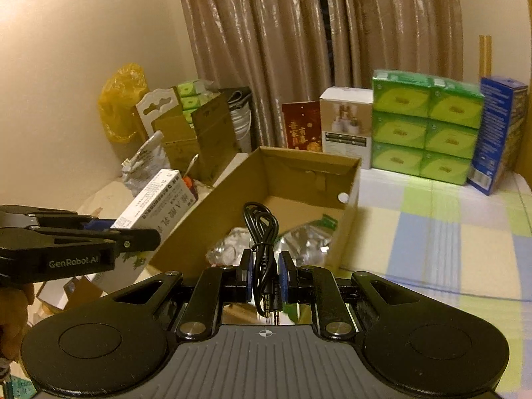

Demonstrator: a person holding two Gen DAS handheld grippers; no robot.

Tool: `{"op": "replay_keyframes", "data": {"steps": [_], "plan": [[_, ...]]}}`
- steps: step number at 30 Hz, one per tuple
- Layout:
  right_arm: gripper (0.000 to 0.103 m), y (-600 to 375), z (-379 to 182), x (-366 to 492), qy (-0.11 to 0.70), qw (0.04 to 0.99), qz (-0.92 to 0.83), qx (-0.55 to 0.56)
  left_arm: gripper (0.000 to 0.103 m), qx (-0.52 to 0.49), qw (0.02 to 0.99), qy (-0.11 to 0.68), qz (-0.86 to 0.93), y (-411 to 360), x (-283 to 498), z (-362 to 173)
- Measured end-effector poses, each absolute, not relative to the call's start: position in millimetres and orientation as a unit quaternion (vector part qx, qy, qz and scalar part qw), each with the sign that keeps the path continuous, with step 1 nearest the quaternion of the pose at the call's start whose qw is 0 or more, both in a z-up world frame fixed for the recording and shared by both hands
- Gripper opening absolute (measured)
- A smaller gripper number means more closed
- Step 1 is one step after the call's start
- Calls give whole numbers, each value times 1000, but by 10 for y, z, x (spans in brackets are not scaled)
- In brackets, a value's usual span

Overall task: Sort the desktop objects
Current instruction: 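Open the left tool over the box while the right tool drops the cable in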

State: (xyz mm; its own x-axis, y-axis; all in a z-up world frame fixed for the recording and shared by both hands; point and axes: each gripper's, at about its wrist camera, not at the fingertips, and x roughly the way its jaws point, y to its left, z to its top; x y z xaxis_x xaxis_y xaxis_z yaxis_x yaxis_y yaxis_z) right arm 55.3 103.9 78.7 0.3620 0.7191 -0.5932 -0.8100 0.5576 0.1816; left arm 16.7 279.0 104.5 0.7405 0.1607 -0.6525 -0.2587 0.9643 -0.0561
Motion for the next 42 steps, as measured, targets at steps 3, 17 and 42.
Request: {"op": "replay_keyframes", "data": {"steps": [3, 17, 42], "plan": [[12, 1178, 750, 680, 324, 820, 466, -71, 21, -79, 929, 343, 112, 2869, 317, 993], [12, 1511, 474, 1077, 354, 811, 464, -49, 30, -108, 926, 342, 113, 3119, 697, 693], [101, 902, 784, 914, 339, 833, 437, -7, 102, -91, 929, 319, 162, 2772, 30, 883]]}}
